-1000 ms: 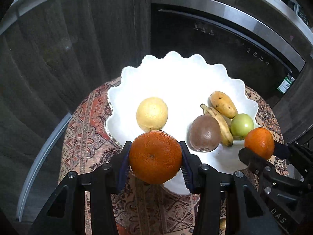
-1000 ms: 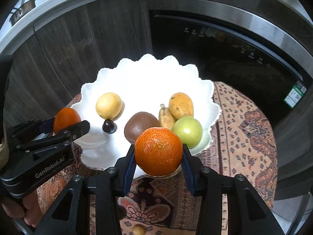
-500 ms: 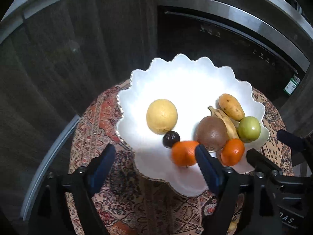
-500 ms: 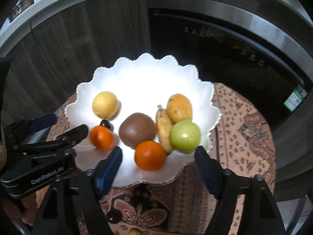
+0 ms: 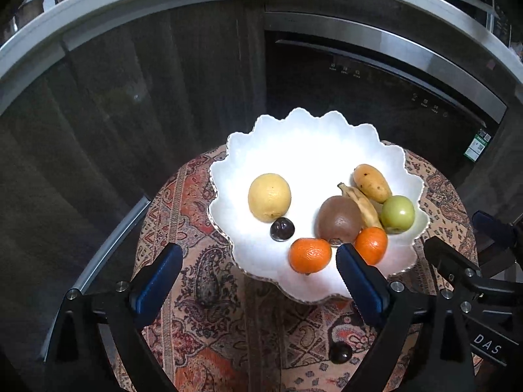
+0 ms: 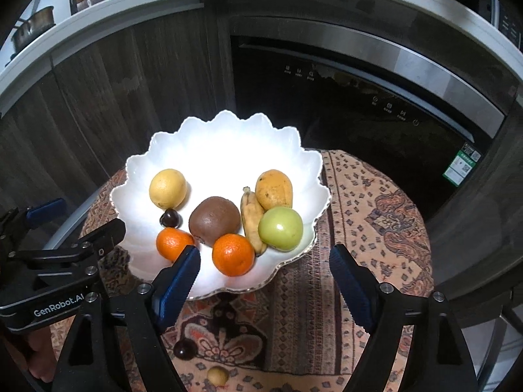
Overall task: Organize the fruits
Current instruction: 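Withdraw both tools and reach toward the last plum and potato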
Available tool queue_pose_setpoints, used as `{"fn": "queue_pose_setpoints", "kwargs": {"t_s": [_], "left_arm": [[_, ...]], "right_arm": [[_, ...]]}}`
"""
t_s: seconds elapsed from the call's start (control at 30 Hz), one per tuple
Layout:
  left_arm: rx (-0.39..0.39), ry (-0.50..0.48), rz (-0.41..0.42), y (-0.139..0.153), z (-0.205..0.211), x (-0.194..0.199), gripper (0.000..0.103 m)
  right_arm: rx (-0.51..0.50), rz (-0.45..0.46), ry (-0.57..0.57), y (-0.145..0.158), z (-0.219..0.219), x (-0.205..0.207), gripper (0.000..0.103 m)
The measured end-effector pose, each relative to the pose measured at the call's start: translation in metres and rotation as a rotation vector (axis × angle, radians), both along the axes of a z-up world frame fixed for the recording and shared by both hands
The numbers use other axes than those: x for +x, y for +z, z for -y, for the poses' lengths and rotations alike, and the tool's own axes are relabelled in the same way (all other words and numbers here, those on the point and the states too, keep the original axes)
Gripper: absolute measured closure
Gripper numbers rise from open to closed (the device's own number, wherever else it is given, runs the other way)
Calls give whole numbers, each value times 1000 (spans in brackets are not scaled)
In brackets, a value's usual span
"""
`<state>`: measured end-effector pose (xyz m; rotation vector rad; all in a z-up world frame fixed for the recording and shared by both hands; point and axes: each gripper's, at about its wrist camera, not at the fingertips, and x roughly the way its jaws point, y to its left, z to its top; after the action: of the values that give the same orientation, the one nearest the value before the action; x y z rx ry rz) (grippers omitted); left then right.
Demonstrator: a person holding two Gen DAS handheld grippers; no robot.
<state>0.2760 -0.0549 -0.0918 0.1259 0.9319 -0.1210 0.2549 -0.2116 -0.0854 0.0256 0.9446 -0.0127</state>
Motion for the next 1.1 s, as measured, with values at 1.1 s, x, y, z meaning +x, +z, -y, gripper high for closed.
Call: {"fn": "queue_pose_setpoints", "kwargs": {"t_s": [1.1], "left_arm": [[37, -74, 1, -24, 36, -79, 7]], "right_arm": [[11, -2, -122, -14, 36, -89, 21]]}}
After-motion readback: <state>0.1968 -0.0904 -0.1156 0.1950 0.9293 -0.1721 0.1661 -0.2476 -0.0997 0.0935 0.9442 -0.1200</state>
